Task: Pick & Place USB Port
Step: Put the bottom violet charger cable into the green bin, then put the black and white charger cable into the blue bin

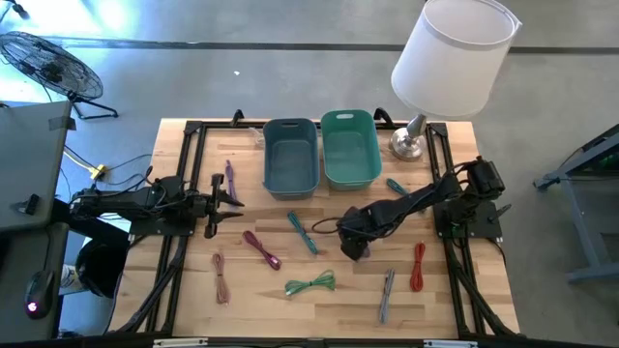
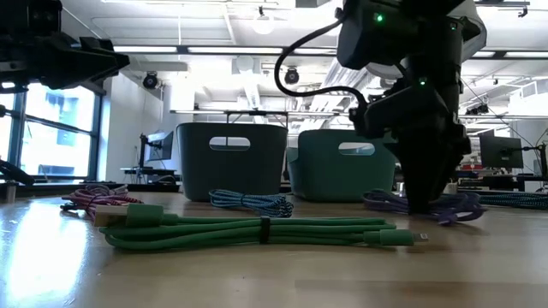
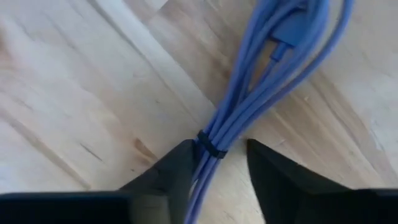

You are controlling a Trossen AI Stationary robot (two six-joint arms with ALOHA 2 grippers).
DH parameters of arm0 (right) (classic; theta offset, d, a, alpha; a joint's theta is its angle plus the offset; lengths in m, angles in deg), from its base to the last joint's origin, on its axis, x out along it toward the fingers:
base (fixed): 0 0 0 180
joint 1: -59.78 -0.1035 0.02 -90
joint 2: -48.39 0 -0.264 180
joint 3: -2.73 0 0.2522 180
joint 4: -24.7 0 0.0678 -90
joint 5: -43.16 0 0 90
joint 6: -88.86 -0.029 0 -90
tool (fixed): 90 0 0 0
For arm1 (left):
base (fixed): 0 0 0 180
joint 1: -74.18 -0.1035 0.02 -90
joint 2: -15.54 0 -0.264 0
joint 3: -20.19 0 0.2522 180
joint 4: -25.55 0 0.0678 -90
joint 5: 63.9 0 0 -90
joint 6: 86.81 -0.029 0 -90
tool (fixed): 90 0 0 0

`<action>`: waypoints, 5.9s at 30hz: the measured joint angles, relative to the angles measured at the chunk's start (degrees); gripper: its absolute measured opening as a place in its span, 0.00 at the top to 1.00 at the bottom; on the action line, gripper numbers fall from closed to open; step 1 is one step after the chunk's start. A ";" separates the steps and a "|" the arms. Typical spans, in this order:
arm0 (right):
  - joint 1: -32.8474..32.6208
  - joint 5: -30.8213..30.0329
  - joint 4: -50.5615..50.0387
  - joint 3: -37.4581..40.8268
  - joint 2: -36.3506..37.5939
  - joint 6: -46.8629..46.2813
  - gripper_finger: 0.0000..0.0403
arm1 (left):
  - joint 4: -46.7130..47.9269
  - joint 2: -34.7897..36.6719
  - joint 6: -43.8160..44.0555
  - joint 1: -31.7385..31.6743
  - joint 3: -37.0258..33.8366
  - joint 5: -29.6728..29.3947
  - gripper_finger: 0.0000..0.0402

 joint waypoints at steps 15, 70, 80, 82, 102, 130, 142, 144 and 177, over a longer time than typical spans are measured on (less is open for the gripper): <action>-0.55 -3.19 1.58 -0.12 0.02 8.72 0.98 | 0.04 0.00 -0.02 0.00 0.02 -0.02 0.71; 16.36 -51.68 -34.94 -39.65 -0.39 22.80 0.99 | 0.94 0.00 -0.04 0.00 0.11 -14.80 0.71; 22.40 -47.10 -34.92 -39.58 -0.39 22.96 0.87 | 1.41 -0.02 -0.04 0.00 0.13 -13.77 0.71; 23.08 -46.08 -34.93 -39.58 -0.39 23.00 0.85 | 1.44 -0.02 -0.04 0.00 0.13 -13.77 0.71; 17.89 -31.89 -40.89 -39.58 1.29 32.21 0.67 | 1.69 -0.01 -0.20 0.00 0.11 -13.77 0.71; -7.37 2.50 -42.64 -26.21 7.67 6.78 0.94 | 1.13 -0.01 -1.55 0.00 -0.01 -11.76 0.71; -17.68 14.41 -27.62 -15.96 7.58 -20.28 1.00 | 1.18 -0.02 -1.55 0.00 -0.07 -8.98 0.71; -19.46 14.73 -26.55 -17.10 7.58 -26.09 0.99 | 1.15 -0.02 -1.55 0.00 -0.07 -8.99 0.71; -28.51 10.02 0.36 -6.12 7.54 -59.39 0.67 | 1.91 -0.32 7.48 0.00 0.04 -4.48 0.71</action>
